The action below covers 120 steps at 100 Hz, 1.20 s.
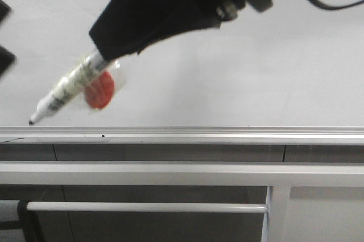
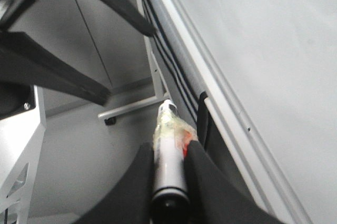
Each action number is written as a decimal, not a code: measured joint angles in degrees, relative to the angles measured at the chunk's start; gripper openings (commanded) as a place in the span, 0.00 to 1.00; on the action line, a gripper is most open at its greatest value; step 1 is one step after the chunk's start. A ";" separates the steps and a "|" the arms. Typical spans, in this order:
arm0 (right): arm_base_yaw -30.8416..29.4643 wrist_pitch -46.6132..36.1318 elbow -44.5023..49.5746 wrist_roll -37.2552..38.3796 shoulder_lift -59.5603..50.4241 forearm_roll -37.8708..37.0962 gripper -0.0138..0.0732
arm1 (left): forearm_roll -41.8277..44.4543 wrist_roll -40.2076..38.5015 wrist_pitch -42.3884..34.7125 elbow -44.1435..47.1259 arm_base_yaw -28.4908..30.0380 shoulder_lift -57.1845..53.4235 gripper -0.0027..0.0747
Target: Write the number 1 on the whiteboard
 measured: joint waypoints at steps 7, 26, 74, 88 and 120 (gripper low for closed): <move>0.00 -0.54 0.00 0.00 -1.03 0.00 0.08 | -1.82 -0.13 1.26 0.00 0.00 -3.34 0.44; 0.00 -1.24 0.00 0.00 -3.20 0.13 0.09 | -6.09 -0.22 6.72 0.00 0.00 -10.90 0.24; 0.00 -8.22 7.93 0.09 -14.98 0.35 0.09 | -16.53 -3.89 4.72 6.72 0.00 -24.86 0.01; 0.00 -11.27 12.63 0.09 -20.81 0.65 0.09 | -16.20 -7.28 0.83 10.88 0.88 -29.69 0.01; 0.00 -17.27 22.46 0.09 -28.43 1.89 0.09 | -15.03 -12.23 -10.88 20.02 8.78 -34.58 0.01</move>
